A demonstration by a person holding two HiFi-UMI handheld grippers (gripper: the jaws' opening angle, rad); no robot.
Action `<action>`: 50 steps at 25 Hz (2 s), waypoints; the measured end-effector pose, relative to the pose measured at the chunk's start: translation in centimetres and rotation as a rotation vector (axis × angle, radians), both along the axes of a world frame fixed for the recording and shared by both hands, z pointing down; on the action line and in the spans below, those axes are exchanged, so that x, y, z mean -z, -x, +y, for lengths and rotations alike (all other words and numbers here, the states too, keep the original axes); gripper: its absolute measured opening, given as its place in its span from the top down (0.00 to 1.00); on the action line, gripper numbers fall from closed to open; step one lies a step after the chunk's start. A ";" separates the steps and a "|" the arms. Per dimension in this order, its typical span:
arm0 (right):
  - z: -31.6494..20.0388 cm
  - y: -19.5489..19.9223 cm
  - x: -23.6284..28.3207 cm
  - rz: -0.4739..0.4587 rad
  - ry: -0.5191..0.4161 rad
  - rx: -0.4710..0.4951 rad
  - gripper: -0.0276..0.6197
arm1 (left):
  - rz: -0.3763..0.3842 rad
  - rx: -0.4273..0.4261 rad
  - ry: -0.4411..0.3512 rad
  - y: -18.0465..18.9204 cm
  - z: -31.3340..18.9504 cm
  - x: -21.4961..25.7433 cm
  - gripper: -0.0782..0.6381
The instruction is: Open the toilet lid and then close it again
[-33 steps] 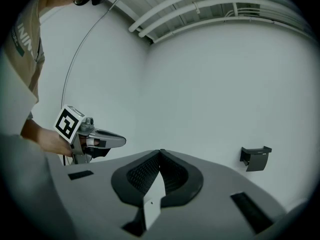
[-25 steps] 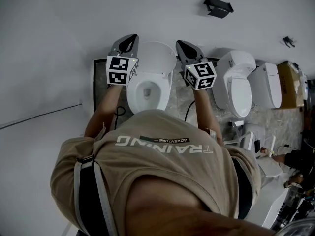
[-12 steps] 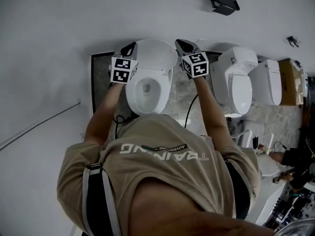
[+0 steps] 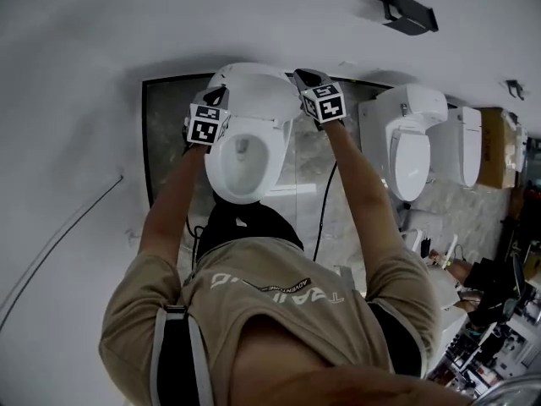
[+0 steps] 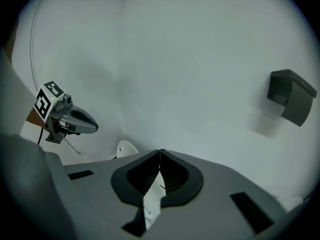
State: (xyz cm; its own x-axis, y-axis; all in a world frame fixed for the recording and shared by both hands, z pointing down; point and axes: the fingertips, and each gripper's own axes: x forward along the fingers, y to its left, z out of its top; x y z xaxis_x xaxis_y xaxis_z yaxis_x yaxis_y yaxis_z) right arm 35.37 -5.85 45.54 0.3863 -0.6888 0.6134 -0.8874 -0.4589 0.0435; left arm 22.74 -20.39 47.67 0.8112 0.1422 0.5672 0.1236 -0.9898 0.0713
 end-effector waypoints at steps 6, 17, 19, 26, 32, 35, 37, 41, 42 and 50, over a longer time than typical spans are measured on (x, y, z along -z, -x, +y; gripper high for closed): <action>-0.9 -2.3 -4.6 -0.091 0.073 0.033 0.93 | -0.041 -0.050 -0.049 -2.1 0.2 -3.7 0.88; -1.1 -1.8 -9.5 -0.215 0.184 0.134 0.93 | -0.125 -0.056 -0.010 -4.1 1.4 -7.0 0.88; -1.3 -1.5 -9.4 -0.203 0.206 0.173 0.93 | -0.132 -0.076 -0.035 -4.5 1.8 -7.2 0.88; -1.1 1.0 -9.1 -0.223 0.205 0.251 0.93 | -0.111 -0.077 -0.009 -3.9 2.7 -6.5 0.88; -0.7 3.5 -9.2 -0.242 0.237 0.314 0.93 | -0.136 -0.082 0.008 -1.5 3.2 -6.3 0.88; -0.1 5.4 -9.6 -0.248 0.263 0.342 0.93 | -0.161 -0.102 0.011 0.2 4.2 -6.6 0.88; 0.4 6.5 -10.0 -0.269 0.271 0.343 0.93 | -0.185 -0.116 0.018 1.4 5.0 -7.0 0.88; 1.3 8.4 -11.0 -0.344 0.265 0.308 0.93 | -0.230 -0.134 0.037 3.4 6.1 -8.0 0.88; 1.4 8.9 -11.2 -0.352 0.263 0.302 0.93 | -0.240 -0.139 0.041 4.0 6.2 -8.1 0.88; 3.1 14.7 -12.8 -0.423 0.286 0.294 0.93 | -0.296 -0.170 0.089 9.8 7.8 -9.5 0.88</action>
